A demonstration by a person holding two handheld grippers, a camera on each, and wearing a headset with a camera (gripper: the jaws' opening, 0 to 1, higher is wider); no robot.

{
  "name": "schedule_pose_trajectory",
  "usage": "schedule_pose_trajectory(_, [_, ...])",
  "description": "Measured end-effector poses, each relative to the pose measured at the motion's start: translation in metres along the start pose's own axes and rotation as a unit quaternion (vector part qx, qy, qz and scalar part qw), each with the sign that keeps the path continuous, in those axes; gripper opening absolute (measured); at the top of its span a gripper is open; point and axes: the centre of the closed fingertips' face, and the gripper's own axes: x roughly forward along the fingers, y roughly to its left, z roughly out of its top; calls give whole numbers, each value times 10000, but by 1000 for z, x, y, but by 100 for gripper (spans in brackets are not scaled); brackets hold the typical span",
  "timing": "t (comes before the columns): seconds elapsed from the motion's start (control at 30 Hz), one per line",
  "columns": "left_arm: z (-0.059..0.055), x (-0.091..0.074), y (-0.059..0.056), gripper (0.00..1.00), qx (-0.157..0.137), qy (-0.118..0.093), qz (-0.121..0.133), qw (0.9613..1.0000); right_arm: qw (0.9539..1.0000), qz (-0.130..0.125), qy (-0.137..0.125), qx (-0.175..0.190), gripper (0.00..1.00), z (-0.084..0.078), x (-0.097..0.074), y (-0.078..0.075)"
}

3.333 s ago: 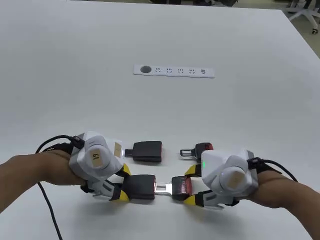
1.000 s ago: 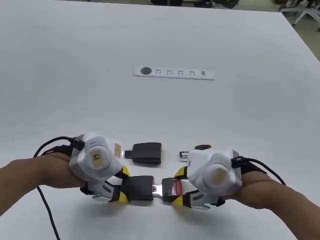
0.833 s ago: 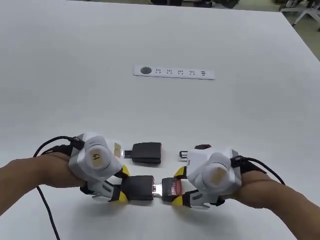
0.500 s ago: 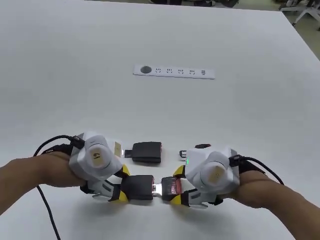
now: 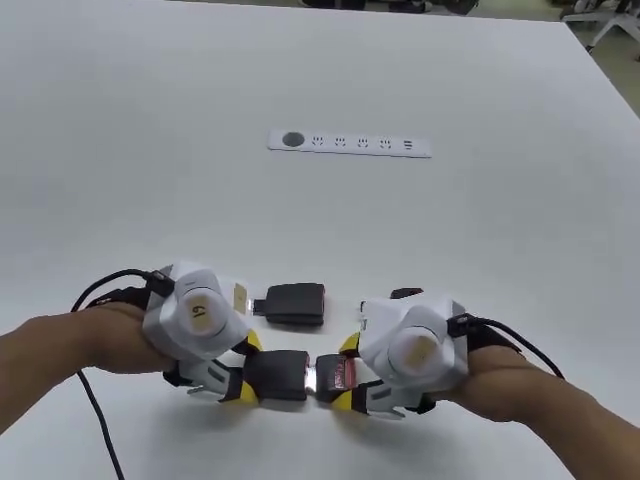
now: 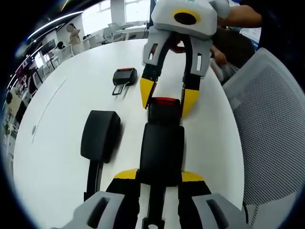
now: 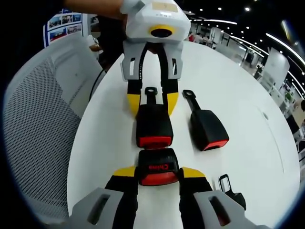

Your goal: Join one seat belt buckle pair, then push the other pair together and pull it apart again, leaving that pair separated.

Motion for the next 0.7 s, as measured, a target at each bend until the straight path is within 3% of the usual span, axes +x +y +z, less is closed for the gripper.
schedule_pose_trajectory(0.27, [0, 0, -1, 31, -25, -19, 27, 10000, 10000, -22, 2, -30, 29, 2, 1, 0])
schedule_pose_trajectory(0.57, [-1, -1, 0, 31, -110, -243, 91, 9996, 9999, -31, -106, -3, 29, 1, 2, -4])
schedule_pose_trajectory(0.7, [1, 0, 0, 31, -56, -73, 59, 9999, 9999, -70, 112, -1, 29, 5, 2, -1])
